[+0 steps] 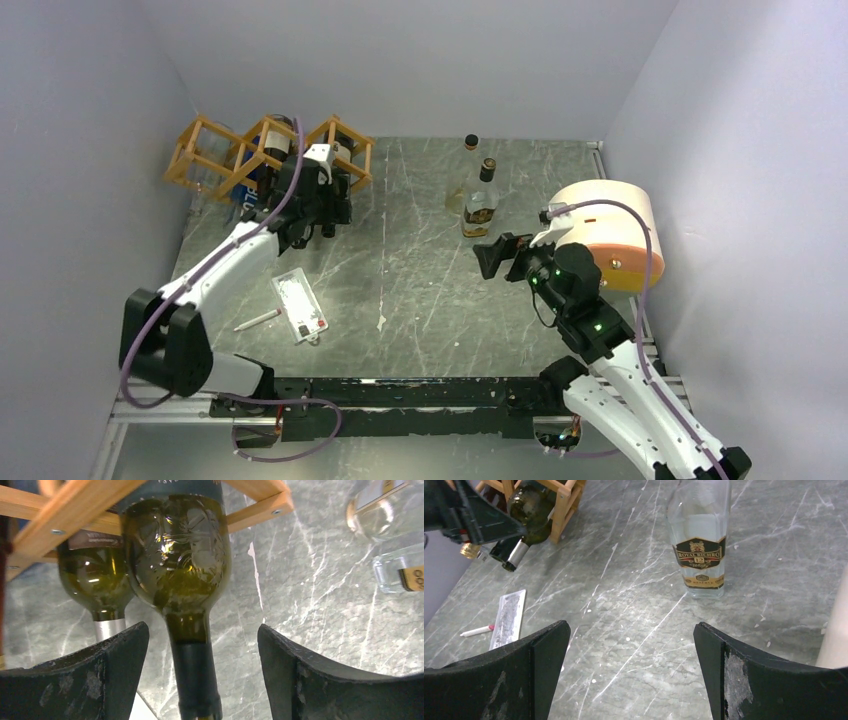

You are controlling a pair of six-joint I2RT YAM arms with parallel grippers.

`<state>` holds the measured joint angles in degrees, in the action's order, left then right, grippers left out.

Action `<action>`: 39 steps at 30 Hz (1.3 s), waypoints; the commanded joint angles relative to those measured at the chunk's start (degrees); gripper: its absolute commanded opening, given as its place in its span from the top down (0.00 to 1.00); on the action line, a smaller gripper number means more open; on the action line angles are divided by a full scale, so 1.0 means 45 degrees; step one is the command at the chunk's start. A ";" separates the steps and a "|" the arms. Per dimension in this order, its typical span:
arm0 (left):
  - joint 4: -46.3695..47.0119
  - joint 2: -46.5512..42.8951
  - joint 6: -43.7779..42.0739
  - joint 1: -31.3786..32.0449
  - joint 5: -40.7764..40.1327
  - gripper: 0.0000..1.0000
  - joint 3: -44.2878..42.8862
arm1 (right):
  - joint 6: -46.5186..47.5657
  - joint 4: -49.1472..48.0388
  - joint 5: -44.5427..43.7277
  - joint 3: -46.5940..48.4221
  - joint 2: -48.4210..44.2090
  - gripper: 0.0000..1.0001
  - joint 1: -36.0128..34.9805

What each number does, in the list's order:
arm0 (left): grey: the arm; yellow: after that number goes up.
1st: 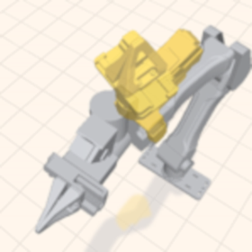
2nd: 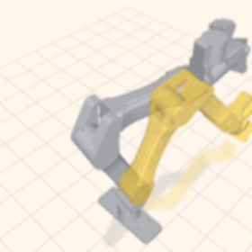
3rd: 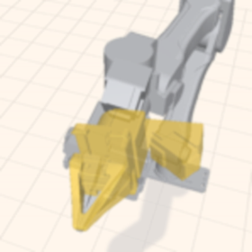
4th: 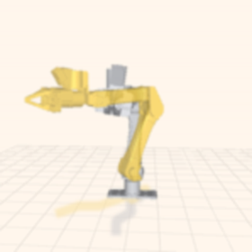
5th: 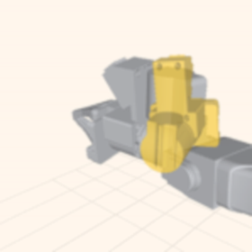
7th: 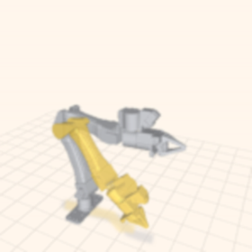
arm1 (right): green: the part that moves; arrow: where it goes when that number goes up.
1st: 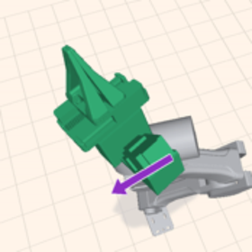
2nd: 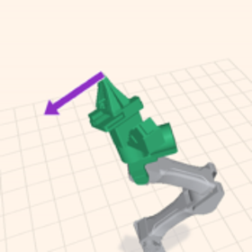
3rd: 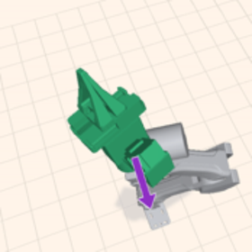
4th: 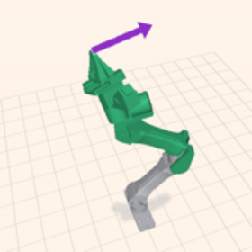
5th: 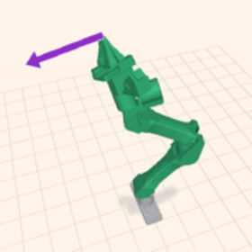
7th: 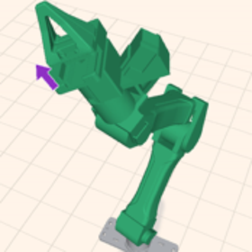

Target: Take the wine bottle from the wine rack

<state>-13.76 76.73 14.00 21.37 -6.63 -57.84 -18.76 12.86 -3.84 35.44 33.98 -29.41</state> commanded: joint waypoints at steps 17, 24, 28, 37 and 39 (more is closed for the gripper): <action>-0.1698 0.2394 0.0737 -0.0158 -0.0298 0.34 -0.1703 | 0.0023 -0.0073 0.0259 -0.0306 -0.0276 0.00 0.0046; -0.0846 0.2263 0.0995 -0.0347 0.0036 0.44 -0.1103 | 0.0094 -0.0151 0.0482 -0.0358 -0.0363 0.00 0.0046; -0.0227 0.1944 0.0830 -0.0546 0.0463 0.54 -0.0698 | 0.0127 -0.0136 0.0587 -0.0338 -0.0366 0.00 0.0032; -0.0039 0.0989 0.0892 -0.0627 0.0763 0.68 0.0045 | 0.0185 -0.0261 0.0843 -0.0425 -0.0407 0.00 0.0036; 0.0005 0.0626 0.0967 -0.0642 0.0787 0.71 0.0364 | 0.0208 -0.0242 0.0852 -0.0427 -0.0424 0.00 0.0031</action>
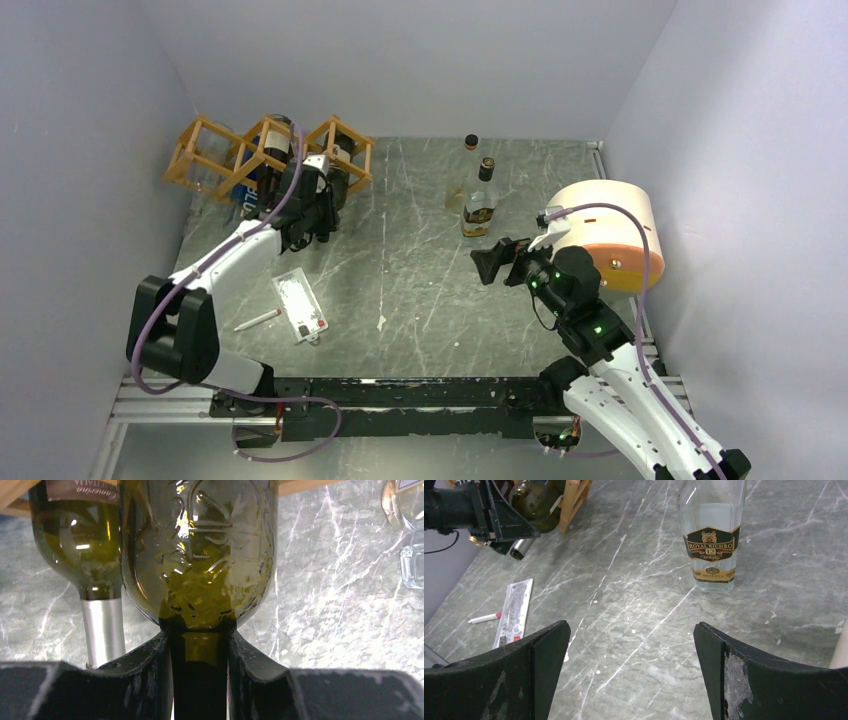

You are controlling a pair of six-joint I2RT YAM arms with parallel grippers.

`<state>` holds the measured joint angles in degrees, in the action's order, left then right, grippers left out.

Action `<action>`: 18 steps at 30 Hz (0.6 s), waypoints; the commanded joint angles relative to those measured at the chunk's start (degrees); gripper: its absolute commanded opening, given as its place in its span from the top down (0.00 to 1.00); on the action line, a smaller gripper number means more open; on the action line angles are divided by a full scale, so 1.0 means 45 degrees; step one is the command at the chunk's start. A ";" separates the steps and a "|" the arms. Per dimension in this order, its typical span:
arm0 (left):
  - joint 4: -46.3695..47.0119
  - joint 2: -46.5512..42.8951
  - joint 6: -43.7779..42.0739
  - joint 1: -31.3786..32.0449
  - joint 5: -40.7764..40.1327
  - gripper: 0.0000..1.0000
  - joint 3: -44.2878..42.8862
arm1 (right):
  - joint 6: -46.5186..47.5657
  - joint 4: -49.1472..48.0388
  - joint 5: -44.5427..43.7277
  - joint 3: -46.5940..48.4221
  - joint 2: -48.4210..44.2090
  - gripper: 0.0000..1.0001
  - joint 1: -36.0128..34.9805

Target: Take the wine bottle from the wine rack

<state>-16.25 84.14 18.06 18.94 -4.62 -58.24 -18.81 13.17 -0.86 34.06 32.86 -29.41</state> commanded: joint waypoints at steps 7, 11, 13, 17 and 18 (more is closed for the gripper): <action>0.0574 -0.2418 0.0533 -0.0090 0.0465 0.77 0.1424 | 0.0254 -0.0361 0.0334 -0.0124 -0.0242 0.00 0.0034; 0.0260 -0.2992 0.1234 -0.0090 0.0967 0.80 0.1752 | 0.0272 -0.0334 0.0290 -0.0108 -0.0265 0.00 0.0032; -0.0062 -0.3246 0.1473 -0.0103 0.1198 0.83 0.1865 | 0.0290 -0.0345 0.0319 -0.0124 -0.0300 0.00 0.0031; -0.0541 -0.4023 0.1980 -0.0090 0.1437 0.88 0.2271 | 0.0242 -0.0331 0.0319 -0.0119 -0.0289 0.00 0.0031; -0.0641 -0.4241 0.2082 -0.0088 0.1423 0.90 0.2382 | 0.0262 -0.0314 0.0332 -0.0113 -0.0232 0.00 0.0031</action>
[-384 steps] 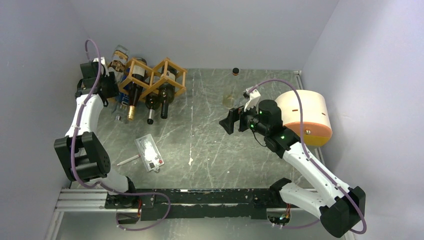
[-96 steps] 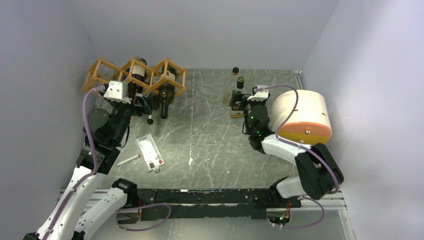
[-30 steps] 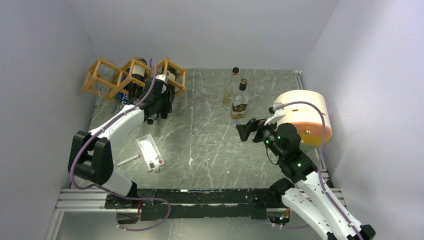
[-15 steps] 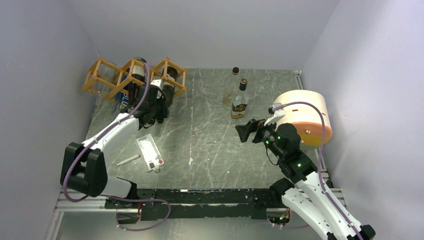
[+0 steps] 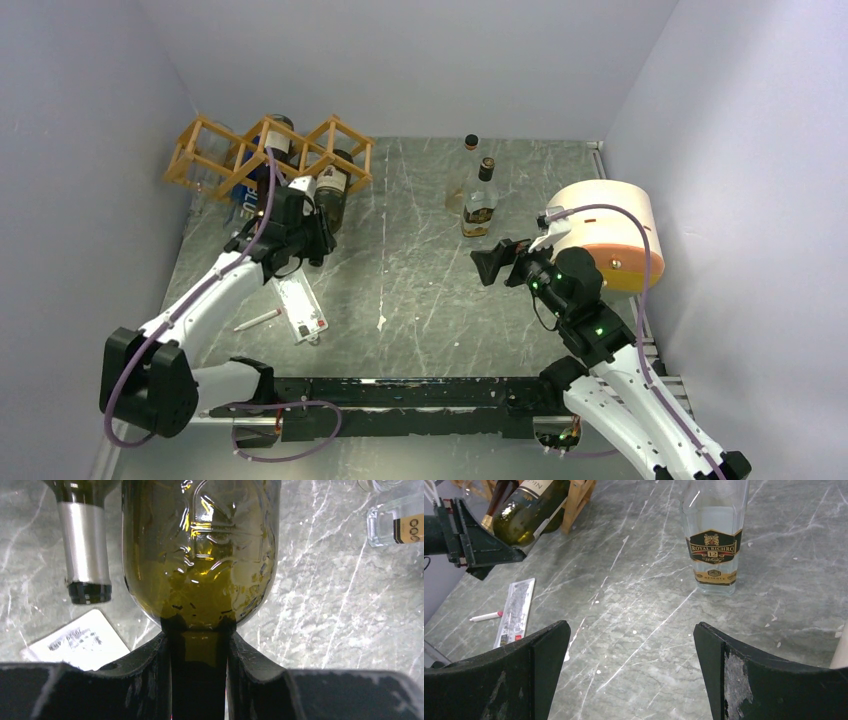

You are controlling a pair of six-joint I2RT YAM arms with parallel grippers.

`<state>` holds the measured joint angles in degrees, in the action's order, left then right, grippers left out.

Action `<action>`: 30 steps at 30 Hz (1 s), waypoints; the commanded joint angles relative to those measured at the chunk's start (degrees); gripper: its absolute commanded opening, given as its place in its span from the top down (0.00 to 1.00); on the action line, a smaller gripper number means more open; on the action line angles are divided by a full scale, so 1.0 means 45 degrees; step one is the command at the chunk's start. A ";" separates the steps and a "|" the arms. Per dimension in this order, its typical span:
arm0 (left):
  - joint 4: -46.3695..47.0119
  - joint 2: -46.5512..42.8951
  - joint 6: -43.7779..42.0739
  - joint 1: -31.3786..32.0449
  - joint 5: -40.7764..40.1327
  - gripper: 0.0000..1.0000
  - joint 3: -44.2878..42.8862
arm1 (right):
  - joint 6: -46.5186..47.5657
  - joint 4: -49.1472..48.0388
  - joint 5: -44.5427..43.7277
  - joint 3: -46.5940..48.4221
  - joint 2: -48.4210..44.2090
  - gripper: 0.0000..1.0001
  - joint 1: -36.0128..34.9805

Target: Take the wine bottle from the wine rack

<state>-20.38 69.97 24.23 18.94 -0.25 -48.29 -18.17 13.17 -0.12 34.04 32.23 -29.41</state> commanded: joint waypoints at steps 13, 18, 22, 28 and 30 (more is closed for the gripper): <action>-0.1115 -0.4174 0.2044 -0.0097 0.0441 0.93 0.1036 | 0.0108 -0.0155 0.0456 0.0111 0.0526 0.00 0.0033; -0.1472 -0.4833 0.2048 -0.0097 0.1263 0.93 0.1170 | 0.0075 -0.0119 0.0691 0.0206 0.0711 0.00 0.0031; -0.1915 -0.5186 0.1818 -0.0088 0.2010 0.93 0.1191 | 0.0056 -0.0348 0.0993 0.0155 0.0600 0.00 0.0037; -0.1958 -0.5886 0.1574 -0.0069 0.3862 0.93 0.1378 | -0.0024 -0.0423 0.1072 0.0396 0.0753 0.00 0.0037; -0.2020 -0.6044 0.1700 -0.0040 0.4326 0.93 0.1477 | 0.0021 -0.0533 0.1467 0.0514 0.0868 0.00 0.0035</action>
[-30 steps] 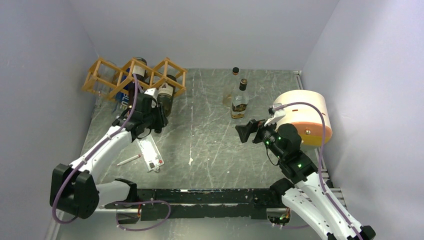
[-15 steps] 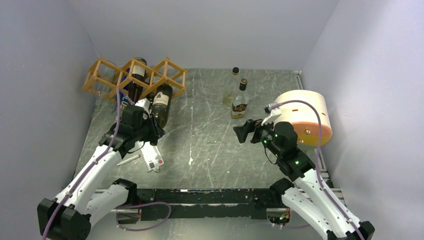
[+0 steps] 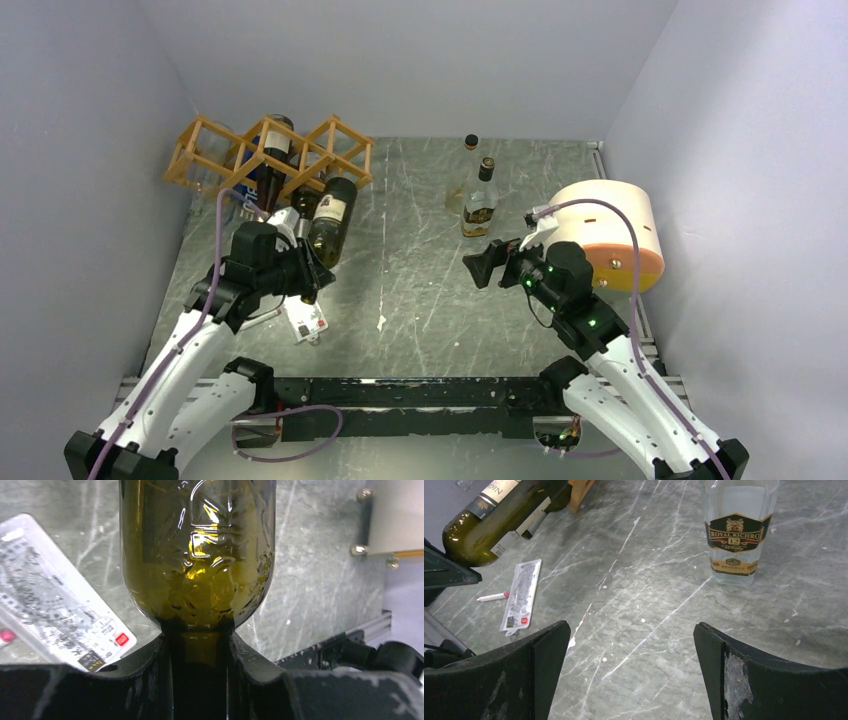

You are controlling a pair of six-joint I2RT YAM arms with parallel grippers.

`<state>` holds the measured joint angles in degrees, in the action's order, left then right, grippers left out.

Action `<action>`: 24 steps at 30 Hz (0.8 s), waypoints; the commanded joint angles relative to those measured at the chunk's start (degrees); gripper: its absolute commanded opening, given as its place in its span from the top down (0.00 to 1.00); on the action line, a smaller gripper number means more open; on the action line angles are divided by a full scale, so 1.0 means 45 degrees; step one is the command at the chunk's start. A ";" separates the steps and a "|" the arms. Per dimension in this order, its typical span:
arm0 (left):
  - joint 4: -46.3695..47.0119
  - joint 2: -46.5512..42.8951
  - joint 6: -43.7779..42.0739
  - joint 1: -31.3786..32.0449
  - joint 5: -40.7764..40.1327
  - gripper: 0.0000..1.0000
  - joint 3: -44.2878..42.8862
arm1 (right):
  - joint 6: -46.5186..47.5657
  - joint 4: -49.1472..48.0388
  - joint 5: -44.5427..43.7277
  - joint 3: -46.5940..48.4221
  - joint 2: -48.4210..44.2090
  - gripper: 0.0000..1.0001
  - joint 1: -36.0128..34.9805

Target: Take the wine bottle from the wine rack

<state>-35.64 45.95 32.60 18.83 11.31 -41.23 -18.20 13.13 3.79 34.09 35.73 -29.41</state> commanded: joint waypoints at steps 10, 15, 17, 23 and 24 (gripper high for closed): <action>-0.0415 0.1145 -0.1379 0.1514 0.2030 0.93 -0.1874 | 0.0116 -0.0989 0.2094 0.1378 0.2286 0.00 -0.0228; -0.1140 0.2182 -0.1707 0.2559 0.2127 0.93 -0.2473 | 0.1098 -0.1075 0.1516 0.2346 0.4174 0.00 -0.2568; -0.1401 0.2377 -0.1726 0.3044 0.2094 0.93 -0.2580 | 0.2264 -0.1092 0.0605 0.2809 0.4955 0.00 -0.4462; -0.1606 0.2378 -0.1453 0.4378 0.2318 0.93 -0.2612 | 0.7750 -0.1609 0.0545 0.3362 0.6171 0.00 -0.8084; -0.1499 0.2338 -0.1428 0.4567 0.2563 0.93 -0.2412 | 0.8604 -0.1801 0.0593 0.3397 0.6318 0.00 -0.8237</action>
<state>-46.72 58.48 26.79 36.77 18.90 -49.87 2.02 8.32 8.08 47.57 63.18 -62.67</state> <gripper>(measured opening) 0.386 0.997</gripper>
